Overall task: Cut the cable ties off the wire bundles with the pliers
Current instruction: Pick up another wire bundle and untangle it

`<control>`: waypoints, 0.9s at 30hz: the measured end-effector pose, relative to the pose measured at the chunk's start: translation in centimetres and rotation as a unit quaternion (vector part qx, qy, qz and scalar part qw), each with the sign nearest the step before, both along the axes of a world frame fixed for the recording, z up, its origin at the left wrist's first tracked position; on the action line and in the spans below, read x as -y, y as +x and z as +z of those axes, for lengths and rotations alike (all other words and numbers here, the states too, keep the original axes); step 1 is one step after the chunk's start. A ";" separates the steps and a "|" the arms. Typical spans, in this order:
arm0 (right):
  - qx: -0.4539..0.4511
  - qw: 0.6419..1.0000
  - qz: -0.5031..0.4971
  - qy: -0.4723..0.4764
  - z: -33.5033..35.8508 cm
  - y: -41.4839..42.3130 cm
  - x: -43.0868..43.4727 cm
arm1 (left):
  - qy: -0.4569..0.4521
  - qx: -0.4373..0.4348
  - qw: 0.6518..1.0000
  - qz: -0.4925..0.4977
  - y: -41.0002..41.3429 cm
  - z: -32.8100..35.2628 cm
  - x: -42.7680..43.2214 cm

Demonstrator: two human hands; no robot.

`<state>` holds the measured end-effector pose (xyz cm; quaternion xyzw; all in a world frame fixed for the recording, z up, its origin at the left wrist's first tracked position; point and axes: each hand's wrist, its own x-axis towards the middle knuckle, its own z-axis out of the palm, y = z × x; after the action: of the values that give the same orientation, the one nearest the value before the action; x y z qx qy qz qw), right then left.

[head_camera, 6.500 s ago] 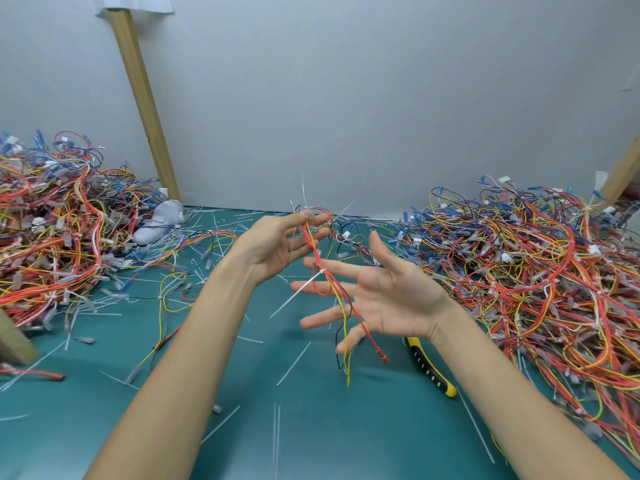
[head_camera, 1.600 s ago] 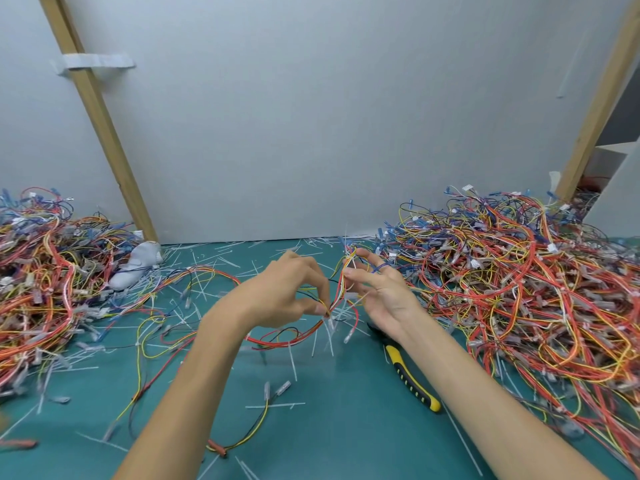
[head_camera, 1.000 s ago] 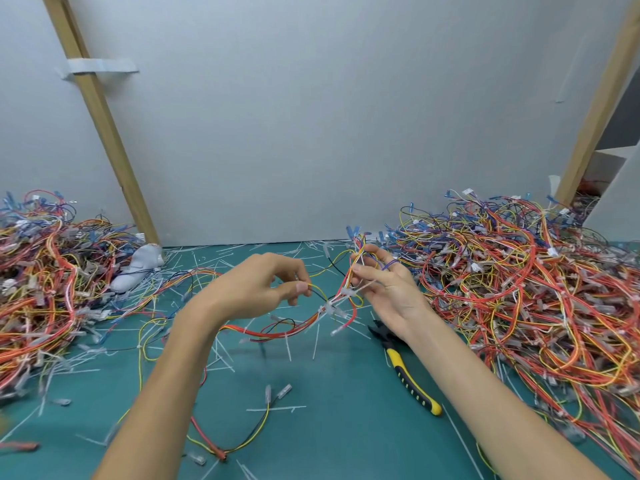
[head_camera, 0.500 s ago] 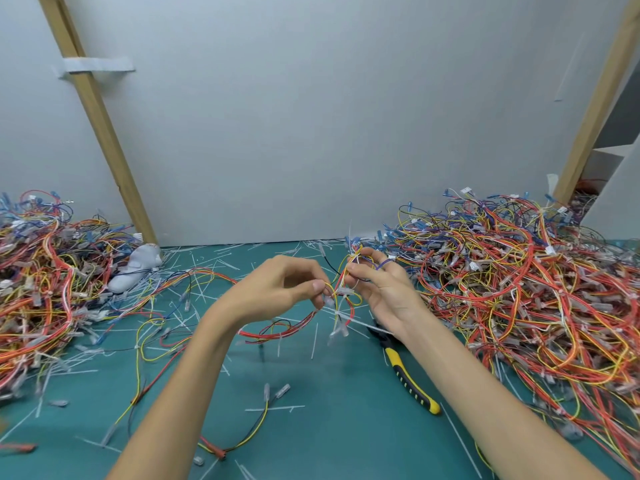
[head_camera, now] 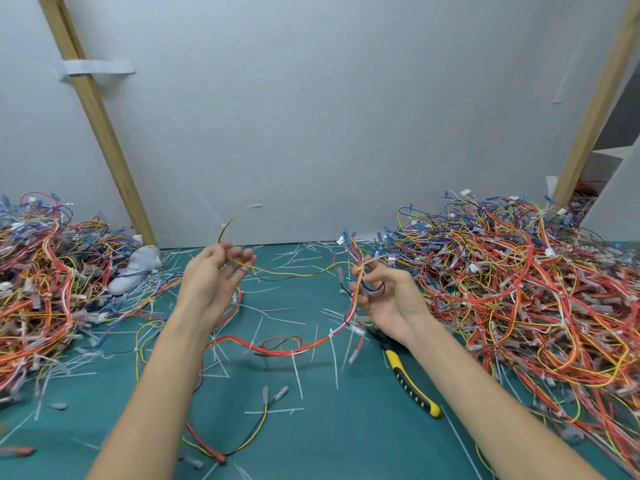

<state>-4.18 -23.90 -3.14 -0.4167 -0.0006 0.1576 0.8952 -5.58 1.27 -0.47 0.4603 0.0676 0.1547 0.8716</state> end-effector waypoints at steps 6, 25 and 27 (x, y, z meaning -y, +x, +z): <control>0.002 1.000 0.030 0.007 -0.1 -0.4 -0.4 | 0.177 -0.175 0.968 0.022 0.3 -3.7 -1.1; 0.002 0.999 0.032 0.006 -0.2 -0.5 -0.4 | 0.443 -0.014 0.896 -0.035 -0.5 -0.8 4.4; 0.005 0.999 0.036 0.008 -0.2 -0.5 -0.5 | 0.424 -0.004 0.902 -0.082 -0.3 -1.4 5.7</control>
<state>-4.63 -23.44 -3.36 -0.4101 -0.0217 0.1874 0.8923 -5.92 -4.43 -1.89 0.7911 -0.0394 0.0949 0.6029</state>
